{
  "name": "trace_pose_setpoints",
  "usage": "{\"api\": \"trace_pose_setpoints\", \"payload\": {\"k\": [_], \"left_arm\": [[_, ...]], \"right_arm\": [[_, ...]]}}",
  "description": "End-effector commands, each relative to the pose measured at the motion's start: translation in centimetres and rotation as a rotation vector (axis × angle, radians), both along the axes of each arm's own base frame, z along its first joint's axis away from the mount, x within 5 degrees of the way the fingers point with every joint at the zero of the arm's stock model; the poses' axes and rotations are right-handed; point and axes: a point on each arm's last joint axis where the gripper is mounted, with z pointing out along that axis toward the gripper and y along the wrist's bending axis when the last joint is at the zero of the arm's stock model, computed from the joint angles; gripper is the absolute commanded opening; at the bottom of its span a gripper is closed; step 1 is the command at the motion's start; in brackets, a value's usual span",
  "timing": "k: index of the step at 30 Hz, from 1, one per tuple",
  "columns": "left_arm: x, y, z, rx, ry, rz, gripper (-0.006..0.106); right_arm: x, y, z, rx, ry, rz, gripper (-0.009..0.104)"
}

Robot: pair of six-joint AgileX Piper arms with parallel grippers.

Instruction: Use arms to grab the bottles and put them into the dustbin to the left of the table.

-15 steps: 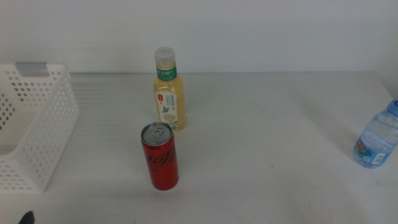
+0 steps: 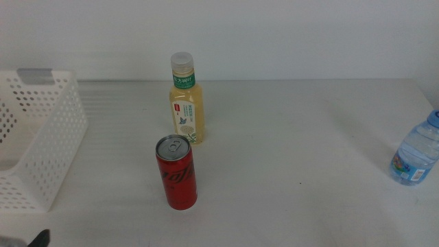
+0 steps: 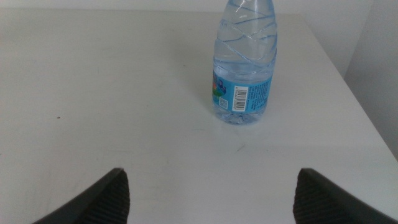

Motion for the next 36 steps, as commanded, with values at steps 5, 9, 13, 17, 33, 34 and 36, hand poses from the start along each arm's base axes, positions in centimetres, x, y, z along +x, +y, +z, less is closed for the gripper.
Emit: {"api": "trace_pose_setpoints", "payload": {"k": [5,9,13,17,33,34,36], "left_arm": [[2.0,-1.0,1.8,-0.093,-0.030,-0.071,0.083],[2.9,-2.1,2.4,-0.104,-0.097,-0.168,0.083],[3.7,-3.6,2.8,-0.121,-0.150,-0.277,0.083],[4.6,-5.0,2.4,-0.139,-0.148,-0.349,0.083],[4.5,-7.2,-0.4,-0.294,-0.310,-0.470,0.083],[4.7,-7.4,-0.3,-0.280,-0.319,-0.473,0.083],[4.9,-7.5,-0.2,-0.265,-0.337,-0.476,0.083]], "right_arm": [[0.0,0.0,0.8,-0.023,-0.101,-0.001,0.074],[0.0,0.0,0.8,-0.023,-0.101,-0.001,0.074],[0.0,0.0,0.8,-0.023,-0.101,-0.001,0.074],[0.0,0.0,0.8,-0.023,-0.101,-0.001,0.074],[0.0,0.0,0.8,-0.023,-0.101,-0.001,0.074],[0.0,0.0,0.8,-0.023,-0.101,-0.001,0.074],[0.0,0.0,0.8,-0.023,-0.101,-0.001,0.074]]}}
